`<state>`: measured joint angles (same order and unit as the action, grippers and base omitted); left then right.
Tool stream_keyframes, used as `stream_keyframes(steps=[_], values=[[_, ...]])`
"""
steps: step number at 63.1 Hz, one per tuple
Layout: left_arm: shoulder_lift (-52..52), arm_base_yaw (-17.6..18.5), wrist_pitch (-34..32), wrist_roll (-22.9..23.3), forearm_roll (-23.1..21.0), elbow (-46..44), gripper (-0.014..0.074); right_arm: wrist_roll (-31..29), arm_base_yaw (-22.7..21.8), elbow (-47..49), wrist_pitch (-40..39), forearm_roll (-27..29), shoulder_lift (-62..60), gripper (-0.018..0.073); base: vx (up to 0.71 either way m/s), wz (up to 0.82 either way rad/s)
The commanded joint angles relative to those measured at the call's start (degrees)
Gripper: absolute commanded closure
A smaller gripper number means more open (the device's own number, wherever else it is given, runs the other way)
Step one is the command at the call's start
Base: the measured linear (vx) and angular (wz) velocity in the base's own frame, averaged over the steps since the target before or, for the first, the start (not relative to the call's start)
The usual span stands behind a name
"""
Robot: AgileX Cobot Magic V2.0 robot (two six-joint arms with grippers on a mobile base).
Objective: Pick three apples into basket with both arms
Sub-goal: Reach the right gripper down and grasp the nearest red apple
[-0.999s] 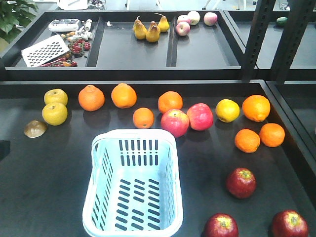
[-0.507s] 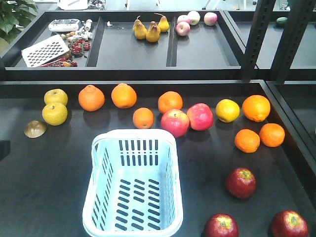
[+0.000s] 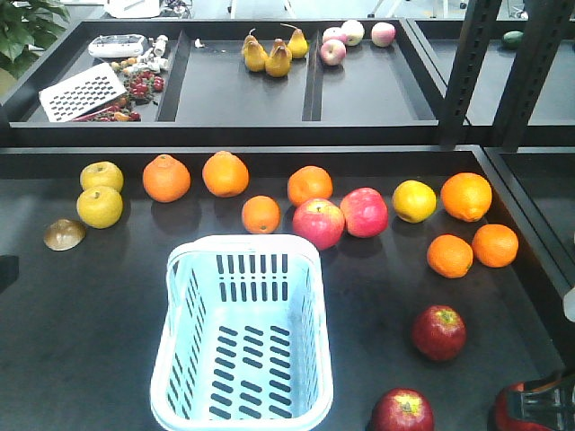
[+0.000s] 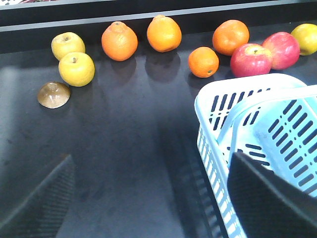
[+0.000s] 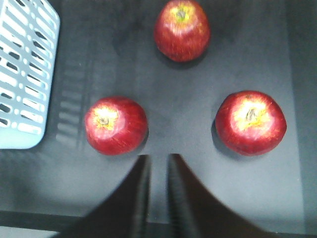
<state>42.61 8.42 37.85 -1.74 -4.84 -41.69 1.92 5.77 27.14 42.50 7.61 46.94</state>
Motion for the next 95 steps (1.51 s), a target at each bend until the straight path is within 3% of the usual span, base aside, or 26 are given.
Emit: stream_keyframes(steps=[1, 11, 18, 35, 42, 52, 61, 76, 95], values=[[-0.3, -0.1, -3.4, 0.6, -0.3, -1.5, 0.0008, -0.7, 0.0, 1.9, -2.7, -0.2, 0.2, 0.0282, 0.00, 0.00], [-0.3, -0.1, -3.4, 0.6, -0.3, -1.5, 0.0008, -0.7, 0.0, 1.9, -2.9, -0.1, 0.2, -0.0030, 0.00, 0.00], [-0.3, -0.1, -3.4, 0.6, -0.3, -1.5, 0.0008, -2.7, 0.0, 2.0, -3.4, 0.1, 0.4, -0.0171, 0.00, 0.00], [-0.3, -0.1, -3.4, 0.6, -0.3, -1.5, 0.0008, -14.0, 0.1, 8.8, 2.2, 6.9, 9.6, -0.0143, 0.00, 0.00], [-0.3, -0.1, -3.4, 0.6, -0.3, -1.5, 0.0008, -16.1, 2.5, 9.2, 2.3, 7.8, 14.4, -0.0130, 0.00, 0.00], [-0.3, -0.1, -3.4, 0.6, -0.3, -1.5, 0.0008, -15.4, 9.6, 9.2, -1.6, 7.5, 21.5, -0.0127, 0.00, 0.00], [-0.3, -0.1, -3.4, 0.6, -0.3, -1.5, 0.0008, -14.2, 13.1, 9.2, -8.1, 7.5, 27.8, -0.0124, 0.00, 0.00], [-0.3, -0.1, -3.4, 0.6, -0.3, -1.5, 0.0008, -14.0, 13.7, 9.2, -13.9, 8.2, 39.3, -0.0112, 0.00, 0.00], [-0.3, -0.1, -3.4, 0.6, -0.3, -1.5, 0.0008, -16.7, 13.7, 9.2, -19.9, 13.6, 48.7, -0.0097, 0.00, 0.00]])
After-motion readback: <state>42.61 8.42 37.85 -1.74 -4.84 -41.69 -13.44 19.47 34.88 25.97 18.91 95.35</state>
